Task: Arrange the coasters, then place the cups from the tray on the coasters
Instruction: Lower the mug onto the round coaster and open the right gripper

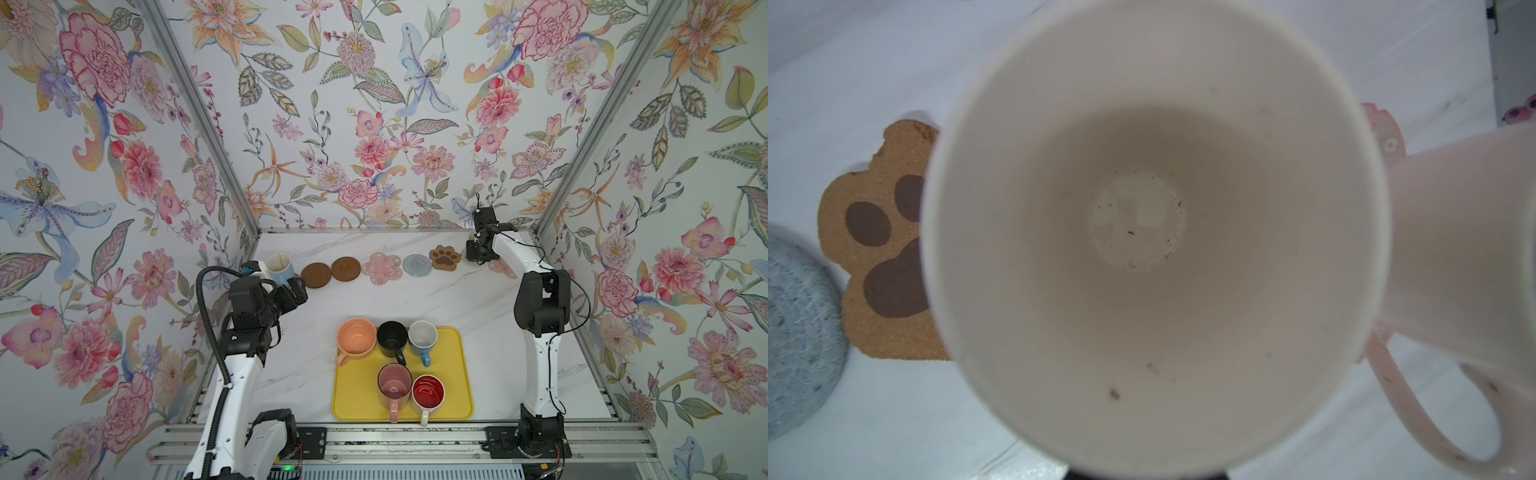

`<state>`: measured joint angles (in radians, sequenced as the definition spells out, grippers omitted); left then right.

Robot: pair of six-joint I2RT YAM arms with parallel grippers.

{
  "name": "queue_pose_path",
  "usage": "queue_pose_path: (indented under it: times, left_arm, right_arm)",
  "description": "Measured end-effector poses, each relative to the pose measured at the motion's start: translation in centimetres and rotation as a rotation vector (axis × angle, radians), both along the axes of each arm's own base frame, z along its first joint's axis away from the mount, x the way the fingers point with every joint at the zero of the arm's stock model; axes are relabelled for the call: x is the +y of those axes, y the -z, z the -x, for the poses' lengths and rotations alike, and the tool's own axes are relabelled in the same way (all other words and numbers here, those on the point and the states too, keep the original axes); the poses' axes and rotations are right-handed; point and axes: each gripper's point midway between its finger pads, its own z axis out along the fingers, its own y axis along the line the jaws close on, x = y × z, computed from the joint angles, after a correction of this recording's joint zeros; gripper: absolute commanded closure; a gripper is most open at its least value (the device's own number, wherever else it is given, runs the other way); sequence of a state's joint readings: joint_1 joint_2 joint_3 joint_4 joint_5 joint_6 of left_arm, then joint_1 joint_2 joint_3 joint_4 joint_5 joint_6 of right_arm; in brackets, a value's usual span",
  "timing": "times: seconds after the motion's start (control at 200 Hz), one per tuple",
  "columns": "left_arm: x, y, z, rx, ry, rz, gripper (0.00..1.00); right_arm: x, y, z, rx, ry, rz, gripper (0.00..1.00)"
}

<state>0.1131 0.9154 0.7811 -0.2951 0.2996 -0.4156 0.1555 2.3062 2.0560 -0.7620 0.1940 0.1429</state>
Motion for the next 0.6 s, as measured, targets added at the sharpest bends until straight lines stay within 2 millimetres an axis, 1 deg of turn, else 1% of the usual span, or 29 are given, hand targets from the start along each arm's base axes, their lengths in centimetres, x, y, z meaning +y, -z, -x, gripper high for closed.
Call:
queue_pose_path:
  times: [0.105, 0.285, 0.47, 0.6]
  left_arm:
    - [0.01, 0.00, 0.00, 0.000, 0.000, -0.001, 0.02]
    - [0.01, 0.00, 0.00, 0.000, 0.000, -0.001, 0.02]
    - [0.01, 0.00, 0.00, 0.000, 0.000, -0.001, 0.02]
    - [0.02, 0.00, 0.00, 0.000, 0.000, -0.001, 0.02]
  right_arm:
    - [-0.01, 0.00, 0.00, 0.000, 0.000, 0.001, 0.90]
    - [-0.01, 0.00, 0.00, 0.000, 0.000, 0.001, 0.87]
    - [-0.02, 0.01, -0.01, -0.001, 0.004, -0.001, 0.82]
    - [-0.05, -0.10, -0.22, -0.012, 0.009, -0.001, 0.77]
